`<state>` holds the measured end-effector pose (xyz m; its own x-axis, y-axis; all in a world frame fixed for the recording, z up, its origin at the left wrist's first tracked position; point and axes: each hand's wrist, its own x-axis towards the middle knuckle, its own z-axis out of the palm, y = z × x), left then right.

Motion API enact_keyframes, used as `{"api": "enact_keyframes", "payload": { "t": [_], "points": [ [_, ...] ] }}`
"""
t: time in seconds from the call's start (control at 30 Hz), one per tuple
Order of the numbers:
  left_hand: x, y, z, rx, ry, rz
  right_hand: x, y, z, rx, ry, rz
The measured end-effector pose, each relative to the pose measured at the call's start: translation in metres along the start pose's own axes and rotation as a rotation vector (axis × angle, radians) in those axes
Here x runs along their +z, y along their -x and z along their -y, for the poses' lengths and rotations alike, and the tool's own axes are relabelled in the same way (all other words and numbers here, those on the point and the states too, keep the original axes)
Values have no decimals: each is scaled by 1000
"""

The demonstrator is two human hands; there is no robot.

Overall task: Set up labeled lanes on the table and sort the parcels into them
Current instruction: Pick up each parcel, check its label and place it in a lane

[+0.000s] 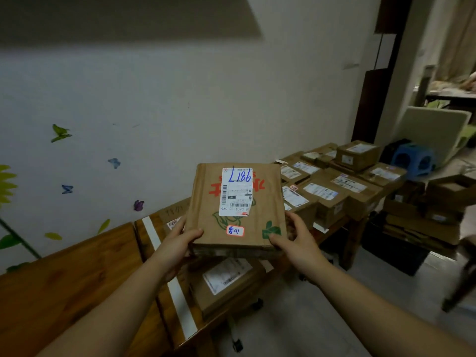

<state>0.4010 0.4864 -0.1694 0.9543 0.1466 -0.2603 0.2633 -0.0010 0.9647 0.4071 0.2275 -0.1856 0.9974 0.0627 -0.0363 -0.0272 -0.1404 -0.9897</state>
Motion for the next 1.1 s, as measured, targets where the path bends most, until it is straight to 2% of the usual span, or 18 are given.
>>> {"api": "enact_keyframes", "payload": {
  "t": [0.17,0.37,0.47,0.63,0.8,0.97,1.1],
  "points": [
    [22,-49,-21,54,16,9,-22,-42,17,48,-7,-59],
    [56,-88,-39,26,-9,52,-56,-93,15,139,-248,-84],
    [83,-102,-46,26,57,-15,-74,-110,9,135,-304,-129],
    [151,-118,-52,-48,160,-41,-120,-134,9,145,-253,-84],
    [209,-139,-53,-61,110,-72,-221,-162,0,139,-187,-180],
    [273,-147,-47,-59,218,-224,-274,-174,-10,214,-147,-123],
    [301,-146,-41,-103,147,-130,-282,-187,-21,253,-101,-129]
  ]
}}
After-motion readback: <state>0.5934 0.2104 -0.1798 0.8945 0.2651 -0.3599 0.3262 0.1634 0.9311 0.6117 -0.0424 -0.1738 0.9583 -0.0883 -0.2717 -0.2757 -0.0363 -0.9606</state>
